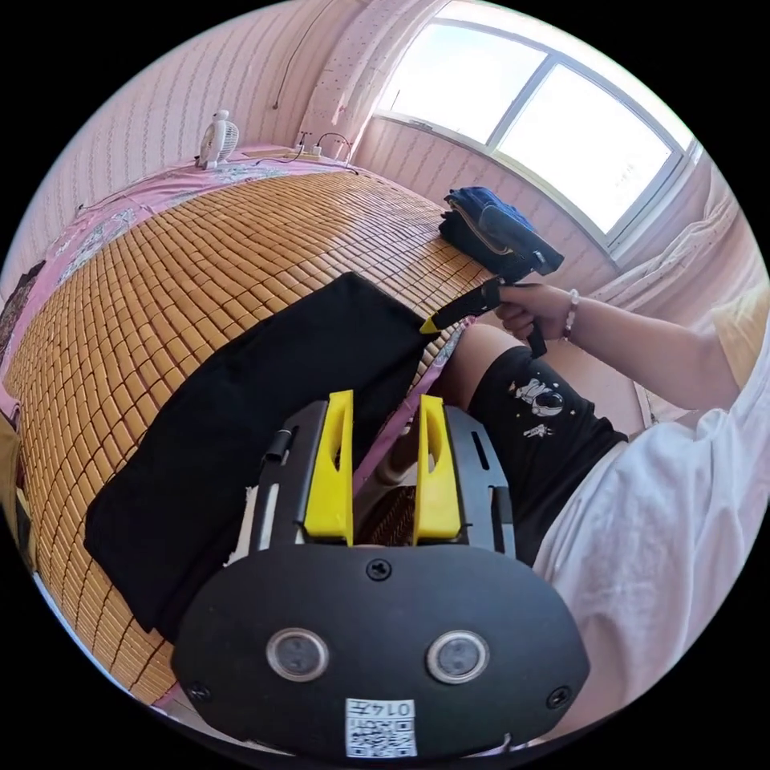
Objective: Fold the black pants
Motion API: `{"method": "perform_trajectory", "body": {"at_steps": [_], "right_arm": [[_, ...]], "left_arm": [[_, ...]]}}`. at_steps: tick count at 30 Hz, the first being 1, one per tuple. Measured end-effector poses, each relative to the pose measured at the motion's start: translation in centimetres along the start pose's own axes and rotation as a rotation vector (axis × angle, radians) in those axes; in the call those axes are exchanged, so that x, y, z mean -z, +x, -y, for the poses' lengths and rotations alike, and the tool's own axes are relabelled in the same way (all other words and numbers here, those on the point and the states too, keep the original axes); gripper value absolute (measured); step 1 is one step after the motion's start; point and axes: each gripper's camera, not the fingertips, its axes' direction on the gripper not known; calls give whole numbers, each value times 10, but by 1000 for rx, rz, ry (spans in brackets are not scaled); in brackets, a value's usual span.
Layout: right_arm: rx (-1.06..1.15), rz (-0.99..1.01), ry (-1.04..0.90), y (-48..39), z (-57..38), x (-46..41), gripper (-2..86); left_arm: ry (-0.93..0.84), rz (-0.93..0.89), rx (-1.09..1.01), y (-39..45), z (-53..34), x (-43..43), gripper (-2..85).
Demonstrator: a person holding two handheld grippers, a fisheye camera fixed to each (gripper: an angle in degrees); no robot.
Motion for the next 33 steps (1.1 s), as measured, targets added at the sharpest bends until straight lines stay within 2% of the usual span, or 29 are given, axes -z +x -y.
{"method": "perform_trajectory", "body": {"at_steps": [5, 7, 11, 13, 15, 17, 22, 24, 29, 33], "right_arm": [[82, 261, 170, -17, -31, 45, 32], [128, 319, 156, -27, -37, 46, 32], [186, 492, 169, -27, -55, 49, 37], [151, 517, 231, -7, -65, 59, 41], [78, 510, 302, 20, -76, 68, 57], [-31, 436, 270, 50, -79, 66, 103], [-64, 454, 234, 65, -75, 57, 171], [-47, 449, 230, 63, -71, 56, 168], [11, 398, 187, 72, -66, 58, 38], [7, 411, 275, 91, -78, 86, 22]], "left_arm": [[26, 9, -117, 39, 21, 5, 179], [41, 28, -154, 55, 32, 4, 172], [27, 199, -150, 79, 43, -2, 49], [-17, 233, -127, 81, 42, -5, 45], [-55, 185, -108, 82, 37, -9, 43], [-53, 165, -105, 86, 34, -9, 43], [-95, 158, -187, 110, 33, -12, 43], [-112, 162, -236, 123, 35, -14, 43], [-114, 155, -277, 136, 42, -14, 44], [-34, 123, -262, 136, 54, -2, 43]]}}
